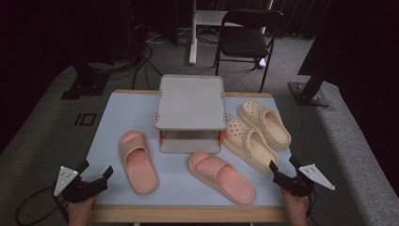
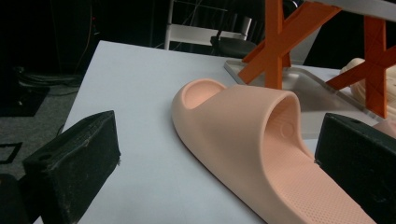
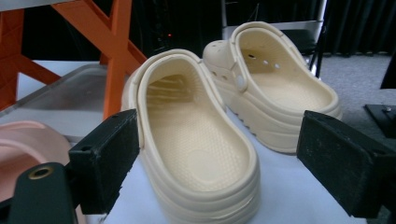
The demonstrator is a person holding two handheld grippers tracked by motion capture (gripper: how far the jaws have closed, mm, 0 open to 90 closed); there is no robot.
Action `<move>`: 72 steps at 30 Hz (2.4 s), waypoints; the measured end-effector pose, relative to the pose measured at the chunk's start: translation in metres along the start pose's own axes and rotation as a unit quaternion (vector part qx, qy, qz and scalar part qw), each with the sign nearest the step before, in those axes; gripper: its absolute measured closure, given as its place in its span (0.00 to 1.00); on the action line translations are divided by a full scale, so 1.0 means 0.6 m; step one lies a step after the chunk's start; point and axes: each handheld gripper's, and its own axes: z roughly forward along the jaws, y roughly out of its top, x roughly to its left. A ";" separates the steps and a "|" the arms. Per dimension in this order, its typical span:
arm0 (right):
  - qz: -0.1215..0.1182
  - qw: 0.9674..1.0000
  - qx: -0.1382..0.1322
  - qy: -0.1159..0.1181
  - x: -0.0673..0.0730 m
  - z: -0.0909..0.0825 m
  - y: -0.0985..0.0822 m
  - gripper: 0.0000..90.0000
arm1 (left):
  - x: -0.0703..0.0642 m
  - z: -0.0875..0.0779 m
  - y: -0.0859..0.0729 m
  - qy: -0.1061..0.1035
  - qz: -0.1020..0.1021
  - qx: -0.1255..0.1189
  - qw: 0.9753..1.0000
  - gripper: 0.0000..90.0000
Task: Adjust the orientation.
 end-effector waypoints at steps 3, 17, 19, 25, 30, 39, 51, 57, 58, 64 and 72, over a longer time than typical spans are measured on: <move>0.007 1.000 -0.003 -0.007 0.002 -0.004 0.005 0.15 | -0.003 0.002 -0.005 0.000 0.012 0.010 1.000 0.00; 0.009 1.000 -0.011 0.002 0.007 -0.004 0.004 0.15 | -0.001 0.037 -0.024 -0.001 0.002 0.085 0.996 0.00; 0.011 1.000 -0.011 0.003 0.005 -0.004 0.003 0.15 | -0.003 0.044 -0.023 -0.001 0.003 0.091 0.996 0.00; 0.008 1.000 -0.005 0.005 0.006 0.001 -0.003 0.15 | -0.001 0.055 -0.013 0.007 0.000 0.110 0.994 0.00; 0.010 1.000 -0.010 0.015 0.008 0.000 -0.004 0.14 | -0.004 0.065 -0.003 0.001 0.010 0.108 0.994 0.00; 0.008 1.000 -0.006 0.012 0.009 0.001 -0.005 0.14 | -0.026 0.105 0.010 -0.009 0.027 0.121 0.992 0.01; 0.011 1.000 -0.002 0.016 0.007 -0.001 -0.007 0.15 | -0.036 0.135 0.005 0.009 0.037 0.145 0.989 0.19; 0.006 1.000 -0.003 0.014 0.008 -0.001 -0.007 0.15 | -0.034 0.135 0.004 0.029 0.038 0.141 0.989 0.37; 0.007 1.000 -0.003 0.014 0.008 -0.001 -0.007 0.15 | -0.034 0.135 0.003 0.025 0.036 0.140 0.989 0.39; 0.012 1.000 -0.003 0.014 0.005 -0.001 -0.008 0.15 | -0.046 0.136 0.004 0.027 0.039 0.139 0.989 0.59; 0.011 1.000 -0.003 0.015 0.004 -0.002 -0.008 0.15 | -0.042 0.132 0.008 0.076 0.045 0.128 0.988 0.81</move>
